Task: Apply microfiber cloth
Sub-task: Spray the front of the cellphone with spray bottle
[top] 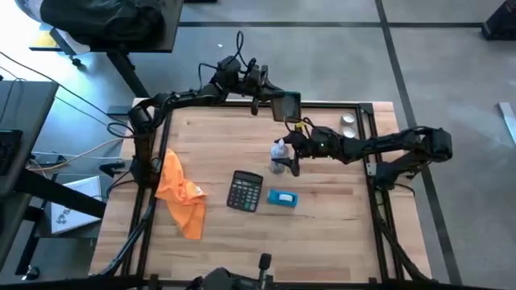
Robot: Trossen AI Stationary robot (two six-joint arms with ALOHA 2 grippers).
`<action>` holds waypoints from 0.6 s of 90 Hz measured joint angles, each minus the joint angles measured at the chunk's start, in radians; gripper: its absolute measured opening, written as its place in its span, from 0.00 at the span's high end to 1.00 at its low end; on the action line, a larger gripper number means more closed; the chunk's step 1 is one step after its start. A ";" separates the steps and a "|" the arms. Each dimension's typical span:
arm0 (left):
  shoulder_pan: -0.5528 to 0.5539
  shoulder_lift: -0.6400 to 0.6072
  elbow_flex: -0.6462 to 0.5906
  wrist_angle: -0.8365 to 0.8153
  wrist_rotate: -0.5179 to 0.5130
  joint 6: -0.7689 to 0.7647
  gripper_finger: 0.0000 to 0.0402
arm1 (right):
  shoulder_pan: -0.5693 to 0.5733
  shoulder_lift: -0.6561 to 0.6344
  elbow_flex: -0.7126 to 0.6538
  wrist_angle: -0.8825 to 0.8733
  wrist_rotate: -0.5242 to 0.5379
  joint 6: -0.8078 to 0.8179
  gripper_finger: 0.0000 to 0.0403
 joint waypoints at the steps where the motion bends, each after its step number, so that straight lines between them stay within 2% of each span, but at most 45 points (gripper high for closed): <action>1: 0.000 0.000 0.000 0.000 0.000 0.000 0.98 | 0.000 0.000 0.000 0.002 0.000 -0.001 0.31; 16: -0.001 0.000 0.000 -0.002 0.000 0.005 0.98 | 0.000 -0.002 0.000 0.010 0.025 -0.013 0.57; 49: 0.004 0.000 0.000 -0.021 -0.001 0.007 0.98 | 0.000 -0.003 0.002 -0.008 0.028 -0.043 0.57; 54: 0.005 0.000 0.000 -0.024 -0.002 0.008 0.98 | 0.000 -0.008 0.002 -0.014 0.032 -0.047 0.52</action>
